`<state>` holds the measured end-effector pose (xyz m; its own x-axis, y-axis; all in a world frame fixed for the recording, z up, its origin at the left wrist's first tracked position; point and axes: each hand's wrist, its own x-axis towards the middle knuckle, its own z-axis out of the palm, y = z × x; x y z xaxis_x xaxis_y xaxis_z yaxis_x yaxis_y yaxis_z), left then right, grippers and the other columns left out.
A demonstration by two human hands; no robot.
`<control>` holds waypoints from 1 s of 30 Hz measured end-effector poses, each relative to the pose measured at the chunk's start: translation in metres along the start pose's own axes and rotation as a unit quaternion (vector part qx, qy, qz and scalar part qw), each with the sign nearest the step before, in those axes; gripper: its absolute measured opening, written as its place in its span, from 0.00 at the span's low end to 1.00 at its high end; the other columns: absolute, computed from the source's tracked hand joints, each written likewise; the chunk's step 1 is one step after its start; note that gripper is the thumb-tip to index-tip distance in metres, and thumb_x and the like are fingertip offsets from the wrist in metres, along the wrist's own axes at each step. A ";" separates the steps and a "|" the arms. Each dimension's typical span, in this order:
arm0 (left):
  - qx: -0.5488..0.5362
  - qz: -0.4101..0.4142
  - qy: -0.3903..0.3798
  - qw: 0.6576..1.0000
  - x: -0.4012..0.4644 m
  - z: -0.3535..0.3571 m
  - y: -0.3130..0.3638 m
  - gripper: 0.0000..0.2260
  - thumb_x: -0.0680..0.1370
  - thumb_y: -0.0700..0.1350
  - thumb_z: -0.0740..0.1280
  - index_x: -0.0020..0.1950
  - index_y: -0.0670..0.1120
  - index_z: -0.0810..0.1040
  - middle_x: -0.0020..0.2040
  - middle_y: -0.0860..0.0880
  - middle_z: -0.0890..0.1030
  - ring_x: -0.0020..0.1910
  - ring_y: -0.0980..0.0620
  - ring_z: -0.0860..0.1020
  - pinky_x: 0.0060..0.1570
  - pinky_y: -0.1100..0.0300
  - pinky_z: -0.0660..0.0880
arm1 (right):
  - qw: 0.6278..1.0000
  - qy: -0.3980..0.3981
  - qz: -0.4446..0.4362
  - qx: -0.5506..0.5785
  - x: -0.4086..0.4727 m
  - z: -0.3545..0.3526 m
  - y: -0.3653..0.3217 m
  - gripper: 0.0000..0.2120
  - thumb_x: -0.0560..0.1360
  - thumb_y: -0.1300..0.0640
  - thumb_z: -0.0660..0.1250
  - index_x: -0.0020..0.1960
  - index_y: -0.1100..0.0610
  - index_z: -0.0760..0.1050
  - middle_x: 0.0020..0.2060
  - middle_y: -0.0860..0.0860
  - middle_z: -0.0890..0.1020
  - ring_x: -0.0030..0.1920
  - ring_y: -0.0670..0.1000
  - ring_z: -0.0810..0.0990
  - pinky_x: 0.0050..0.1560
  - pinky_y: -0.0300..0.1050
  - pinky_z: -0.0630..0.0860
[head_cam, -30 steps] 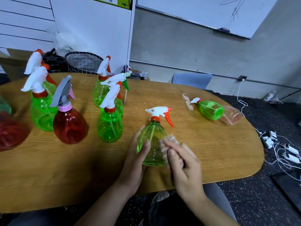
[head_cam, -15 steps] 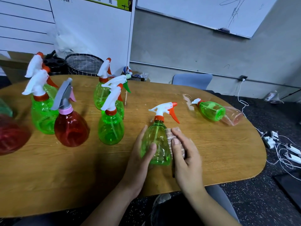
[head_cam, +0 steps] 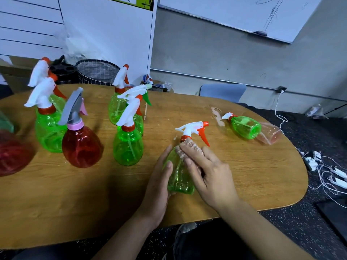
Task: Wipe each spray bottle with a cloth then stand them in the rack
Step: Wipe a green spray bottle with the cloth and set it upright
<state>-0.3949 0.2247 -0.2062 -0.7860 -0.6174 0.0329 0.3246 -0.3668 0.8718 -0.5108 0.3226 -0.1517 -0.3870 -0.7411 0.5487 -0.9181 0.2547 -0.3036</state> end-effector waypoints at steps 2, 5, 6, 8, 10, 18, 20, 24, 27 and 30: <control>0.007 0.002 -0.001 1.000 0.000 0.000 0.001 0.24 0.82 0.59 0.63 0.80 0.62 0.69 0.76 0.53 0.77 0.76 0.49 0.76 0.74 0.36 0.72 | 0.997 0.001 -0.077 -0.004 -0.013 -0.004 0.005 0.17 0.87 0.44 0.58 0.73 0.43 0.75 0.49 0.44 0.74 0.34 0.43 0.73 0.29 0.40 0.75; 0.000 -0.006 -0.001 1.000 0.001 0.001 0.003 0.29 0.79 0.65 0.68 0.79 0.63 0.70 0.74 0.50 0.79 0.73 0.46 0.78 0.70 0.42 0.76 | 0.974 -0.044 -0.220 -0.015 -0.031 -0.010 0.009 0.15 0.85 0.48 0.64 0.70 0.47 0.79 0.51 0.46 0.76 0.37 0.45 0.76 0.31 0.43 0.77; -0.009 -0.006 -0.002 1.000 0.001 0.001 0.004 0.29 0.79 0.63 0.68 0.80 0.62 0.69 0.74 0.50 0.80 0.72 0.46 0.79 0.68 0.45 0.77 | 0.965 -0.059 -0.255 -0.022 -0.034 -0.011 0.009 0.15 0.85 0.49 0.65 0.70 0.48 0.80 0.51 0.47 0.77 0.38 0.46 0.77 0.32 0.43 0.77; -0.022 -0.004 -0.007 1.000 0.001 0.002 0.006 0.28 0.80 0.60 0.65 0.80 0.59 0.69 0.73 0.48 0.81 0.71 0.45 0.80 0.65 0.50 0.78 | 0.957 -0.071 -0.281 -0.025 -0.032 -0.015 0.009 0.15 0.84 0.49 0.66 0.70 0.48 0.80 0.52 0.47 0.79 0.39 0.47 0.80 0.33 0.43 0.78; -0.031 -0.010 -0.001 0.999 0.000 0.002 0.006 0.26 0.81 0.59 0.62 0.80 0.60 0.68 0.70 0.47 0.83 0.68 0.45 0.82 0.57 0.52 0.82 | 0.968 -0.061 -0.242 0.004 -0.021 -0.019 0.008 0.15 0.85 0.48 0.63 0.70 0.46 0.77 0.53 0.45 0.79 0.40 0.45 0.79 0.33 0.45 0.79; -0.025 -0.012 0.009 1.000 0.001 0.002 0.001 0.24 0.83 0.57 0.61 0.80 0.61 0.70 0.75 0.54 0.78 0.75 0.48 0.77 0.66 0.42 0.77 | 0.999 -0.043 0.028 -0.006 0.027 -0.004 0.000 0.21 0.84 0.38 0.53 0.73 0.38 0.74 0.63 0.43 0.83 0.59 0.50 0.84 0.51 0.51 0.82; -0.027 -0.013 0.005 1.000 0.001 0.002 0.002 0.24 0.83 0.56 0.61 0.80 0.60 0.69 0.75 0.55 0.78 0.74 0.50 0.77 0.64 0.45 0.78 | 0.999 -0.033 0.023 0.002 0.019 0.000 0.000 0.21 0.85 0.39 0.54 0.73 0.40 0.75 0.62 0.44 0.84 0.56 0.50 0.85 0.48 0.51 0.82; -0.021 -0.015 0.008 1.000 0.003 0.002 0.001 0.24 0.82 0.56 0.61 0.80 0.59 0.68 0.74 0.52 0.80 0.73 0.49 0.78 0.64 0.48 0.81 | 0.997 -0.019 -0.078 0.011 -0.005 -0.006 0.006 0.20 0.87 0.41 0.55 0.74 0.43 0.75 0.56 0.46 0.83 0.41 0.46 0.83 0.34 0.46 0.81; -0.003 -0.010 0.014 1.000 0.004 0.001 0.004 0.30 0.79 0.66 0.68 0.80 0.61 0.70 0.73 0.47 0.80 0.72 0.44 0.79 0.68 0.43 0.77 | 0.975 -0.053 -0.216 -0.005 -0.023 -0.007 0.010 0.16 0.85 0.47 0.62 0.72 0.46 0.77 0.53 0.47 0.83 0.39 0.46 0.82 0.31 0.45 0.80; -0.011 -0.008 0.007 1.000 0.003 0.001 0.005 0.36 0.74 0.68 0.73 0.80 0.60 0.69 0.75 0.46 0.79 0.73 0.43 0.78 0.70 0.41 0.75 | 0.953 -0.074 -0.292 -0.023 -0.022 -0.014 0.014 0.17 0.83 0.49 0.67 0.71 0.47 0.79 0.52 0.46 0.81 0.39 0.48 0.82 0.32 0.46 0.79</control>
<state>-0.3962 0.2212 -0.2012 -0.7834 -0.6214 0.0112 0.3230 -0.3917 0.8615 -0.5160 0.3507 -0.1571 0.2049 -0.8438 0.4960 -0.9773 -0.2040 0.0567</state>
